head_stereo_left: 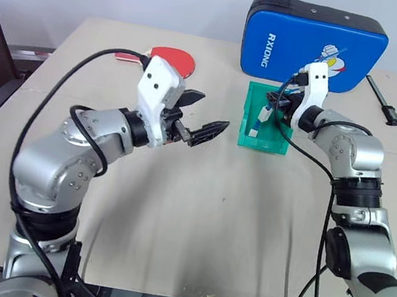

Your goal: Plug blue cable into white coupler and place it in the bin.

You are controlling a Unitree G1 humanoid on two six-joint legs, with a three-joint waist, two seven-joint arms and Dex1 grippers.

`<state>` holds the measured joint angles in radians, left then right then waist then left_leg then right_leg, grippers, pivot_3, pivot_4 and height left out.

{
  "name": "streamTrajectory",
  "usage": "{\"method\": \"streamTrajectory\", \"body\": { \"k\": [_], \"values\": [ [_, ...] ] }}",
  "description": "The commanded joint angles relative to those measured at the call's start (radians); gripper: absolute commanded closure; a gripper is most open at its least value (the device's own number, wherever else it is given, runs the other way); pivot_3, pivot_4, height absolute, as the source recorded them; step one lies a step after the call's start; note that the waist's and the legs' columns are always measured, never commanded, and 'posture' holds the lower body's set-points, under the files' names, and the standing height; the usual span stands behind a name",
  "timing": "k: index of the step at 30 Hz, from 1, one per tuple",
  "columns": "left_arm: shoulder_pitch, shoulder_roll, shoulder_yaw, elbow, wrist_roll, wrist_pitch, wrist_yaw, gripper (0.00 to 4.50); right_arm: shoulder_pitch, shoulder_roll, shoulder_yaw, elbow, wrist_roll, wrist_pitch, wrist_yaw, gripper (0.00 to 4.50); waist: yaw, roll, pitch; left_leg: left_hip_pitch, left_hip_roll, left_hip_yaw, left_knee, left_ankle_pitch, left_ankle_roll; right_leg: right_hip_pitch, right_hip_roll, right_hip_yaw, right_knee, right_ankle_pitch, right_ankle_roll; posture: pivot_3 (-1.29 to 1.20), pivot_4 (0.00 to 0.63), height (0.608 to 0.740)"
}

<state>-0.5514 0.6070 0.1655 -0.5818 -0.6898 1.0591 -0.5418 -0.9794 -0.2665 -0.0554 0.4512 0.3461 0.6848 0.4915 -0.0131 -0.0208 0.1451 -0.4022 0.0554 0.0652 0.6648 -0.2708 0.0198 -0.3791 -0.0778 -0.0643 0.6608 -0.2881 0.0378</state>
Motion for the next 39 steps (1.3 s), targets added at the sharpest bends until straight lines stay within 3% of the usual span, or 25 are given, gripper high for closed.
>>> {"method": "streamTrajectory", "body": {
  "k": [1, 3, 4, 7, 11, 12, 13, 22, 27, 29, 32, 35, 39],
  "values": [
    [-0.063, 0.023, 0.075, -0.047, -0.100, 0.094, 0.038, 0.02, -0.104, -0.013, -0.005, 0.134, -0.008, -0.047, 0.079, 4.50, -0.001, 0.000, 0.004, 0.000, 0.000, 0.000, 0.000, 0.000, 0.000, 0.000, 0.000, 0.000, 0.000, 0.000, 0.000, 0.00, 0.150, 0.701],
    [-0.070, 0.027, 0.085, -0.050, -0.114, 0.117, 0.068, 0.02, -0.147, -0.021, 0.008, 0.222, -0.030, -0.073, 0.120, 4.50, -0.001, 0.000, 0.004, -0.002, 0.000, 0.000, 0.000, 0.000, 0.000, -0.001, 0.000, 0.000, -0.001, 0.000, 0.000, 0.00, 0.150, 0.701],
    [-0.066, 0.024, 0.088, -0.050, -0.122, 0.122, 0.080, 0.00, -0.162, -0.022, 0.006, 0.254, -0.041, -0.093, 0.122, 4.14, -0.001, 0.000, 0.004, -0.002, 0.000, 0.001, 0.000, 0.000, 0.000, -0.001, 0.000, 0.000, -0.001, 0.000, 0.000, 0.00, 0.150, 0.701],
    [-0.040, 0.032, 0.078, -0.062, -0.128, 0.125, 0.093, 0.00, -0.191, -0.032, 0.007, 0.303, -0.061, -0.128, 0.143, 2.96, 0.001, 0.000, 0.004, -0.002, 0.000, 0.001, 0.000, 0.000, 0.000, -0.001, 0.000, 0.000, -0.002, 0.000, 0.000, 0.00, 0.150, 0.701],
    [-0.028, 0.033, 0.081, -0.065, -0.145, 0.124, 0.108, 0.00, -0.198, -0.049, -0.010, 0.290, -0.073, -0.137, 0.121, 1.09, 0.002, 0.000, 0.005, -0.004, 0.000, 0.000, 0.002, 0.000, 0.000, -0.001, -0.001, -0.002, -0.001, 0.000, 0.001, 0.00, 0.150, 0.701],
    [-0.025, 0.035, 0.081, -0.065, -0.149, 0.124, 0.110, 0.00, -0.192, -0.060, -0.016, 0.267, -0.075, -0.131, 0.108, 0.44, 0.002, 0.000, 0.005, -0.004, 0.000, 0.000, 0.003, 0.000, 0.000, -0.001, -0.001, -0.002, 0.000, 0.001, 0.002, 0.00, 0.150, 0.701],
    [-0.025, 0.036, 0.080, -0.065, -0.154, 0.124, 0.113, 0.00, -0.183, -0.074, -0.018, 0.239, -0.078, -0.126, 0.100, 0.10, 0.002, 0.001, 0.005, -0.004, 0.000, 0.000, 0.003, 0.000, 0.000, -0.001, -0.001, -0.002, -0.001, 0.001, 0.002, 0.00, 0.150, 0.701],
    [0.062, 0.078, 0.063, -0.113, -0.131, 0.042, 0.089, 0.00, 0.009, -0.217, -0.080, -0.271, 0.055, 0.093, 0.164, 0.10, 0.002, 0.001, 0.005, -0.006, 0.000, -0.001, 0.004, 0.000, -0.001, -0.002, -0.001, -0.003, -0.001, 0.001, 0.002, 0.00, 0.150, 0.701],
    [0.429, 0.068, 0.079, -0.187, 0.048, -0.195, 0.086, 0.00, 0.510, -0.318, -0.166, -0.645, 0.189, -0.011, 0.383, 0.10, 0.010, 0.000, 0.004, -0.007, 0.000, -0.001, 0.001, 0.000, -0.001, -0.001, -0.001, -0.003, -0.006, 0.001, 0.003, 0.00, 0.150, 0.701],
    [0.626, 0.059, 0.074, -0.164, 0.148, -0.328, 0.053, 0.00, 0.742, -0.343, -0.193, -0.668, 0.152, -0.139, 0.453, 0.10, 0.024, 0.000, 0.001, -0.010, 0.000, -0.002, 0.001, 0.000, -0.001, -0.004, -0.002, -0.004, -0.007, 0.001, 0.003, 0.00, 0.150, 0.701],
    [0.849, 0.072, 0.018, -0.098, 0.308, -0.579, -0.023, 0.00, 0.956, -0.350, -0.228, -0.630, 0.126, -0.311, 0.519, 0.10, 0.027, 0.005, 0.004, -0.011, 0.000, -0.001, 0.002, -0.001, -0.001, -0.002, -0.001, -0.005, -0.015, 0.001, 0.004, 0.00, 0.150, 0.701],
    [0.938, -0.014, 0.005, -0.037, 0.344, -0.733, -0.027, 0.00, 1.102, -0.334, -0.249, -0.560, 0.108, -0.473, 0.572, 0.10, 0.027, 0.007, 0.006, -0.005, 0.000, 0.004, 0.004, -0.002, 0.001, 0.001, -0.002, -0.003, -0.013, 0.003, 0.004, 0.00, 0.150, 0.701],
    [0.969, -0.059, -0.047, 0.001, 0.410, -0.838, -0.039, 0.00, 1.199, -0.307, -0.245, -0.486, 0.096, -0.631, 0.620, 0.10, 0.028, 0.003, 0.002, 0.008, 0.002, 0.003, 0.003, -0.005, 0.007, 0.009, -0.003, 0.000, -0.012, 0.003, 0.000, 0.00, 0.150, 0.701]
  ]
}}
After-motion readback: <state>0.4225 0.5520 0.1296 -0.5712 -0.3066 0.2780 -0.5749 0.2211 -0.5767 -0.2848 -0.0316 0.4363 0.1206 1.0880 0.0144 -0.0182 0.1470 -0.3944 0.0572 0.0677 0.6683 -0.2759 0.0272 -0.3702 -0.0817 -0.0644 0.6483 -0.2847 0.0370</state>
